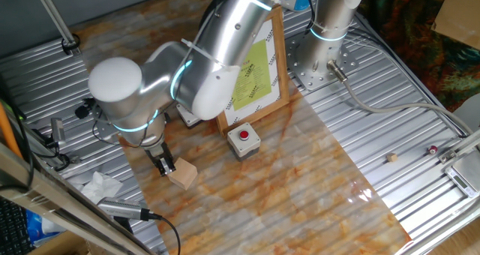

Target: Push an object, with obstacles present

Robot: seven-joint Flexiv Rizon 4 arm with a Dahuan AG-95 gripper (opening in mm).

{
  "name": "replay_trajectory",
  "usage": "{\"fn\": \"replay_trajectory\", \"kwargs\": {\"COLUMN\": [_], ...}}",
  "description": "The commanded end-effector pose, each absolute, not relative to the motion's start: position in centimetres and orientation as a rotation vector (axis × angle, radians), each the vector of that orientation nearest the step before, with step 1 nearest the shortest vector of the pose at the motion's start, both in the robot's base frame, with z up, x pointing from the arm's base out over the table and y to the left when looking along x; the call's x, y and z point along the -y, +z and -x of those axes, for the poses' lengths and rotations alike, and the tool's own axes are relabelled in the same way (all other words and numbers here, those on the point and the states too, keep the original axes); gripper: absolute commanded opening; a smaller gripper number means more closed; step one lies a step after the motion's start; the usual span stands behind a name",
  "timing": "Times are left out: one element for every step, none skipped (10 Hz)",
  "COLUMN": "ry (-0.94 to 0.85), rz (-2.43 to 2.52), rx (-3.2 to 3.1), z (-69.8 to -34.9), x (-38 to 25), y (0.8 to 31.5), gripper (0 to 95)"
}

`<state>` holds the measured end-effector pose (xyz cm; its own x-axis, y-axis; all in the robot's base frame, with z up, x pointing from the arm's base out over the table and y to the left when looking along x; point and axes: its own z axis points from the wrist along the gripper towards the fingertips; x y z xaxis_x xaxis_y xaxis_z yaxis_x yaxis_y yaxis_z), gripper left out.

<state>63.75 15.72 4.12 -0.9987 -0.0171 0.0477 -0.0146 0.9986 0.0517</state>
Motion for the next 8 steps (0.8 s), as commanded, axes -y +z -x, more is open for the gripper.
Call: {"fn": "replay_trajectory", "kwargs": {"ry": [-0.069,-0.078,-0.085,-0.088,-0.097,-0.100,-0.107,-0.099], "rz": [-0.109,-0.163,-0.225,-0.266,-0.325,-0.357,-0.382,-0.408], "rx": [3.061,3.051,3.045,3.038,3.030,3.022,3.013,3.004], "z": [-63.86,-63.86,-63.86,-63.86,-63.86,-63.86,-63.86,-63.86], "x": [-15.71,-15.71,-15.71,-15.71,-15.71,-15.71,-15.71,-15.71], "y": [4.14,4.14,4.14,4.14,4.14,4.14,4.14,4.14], "gripper": [0.0,0.0,0.0,0.0,0.0,0.0,0.0,0.0]}}
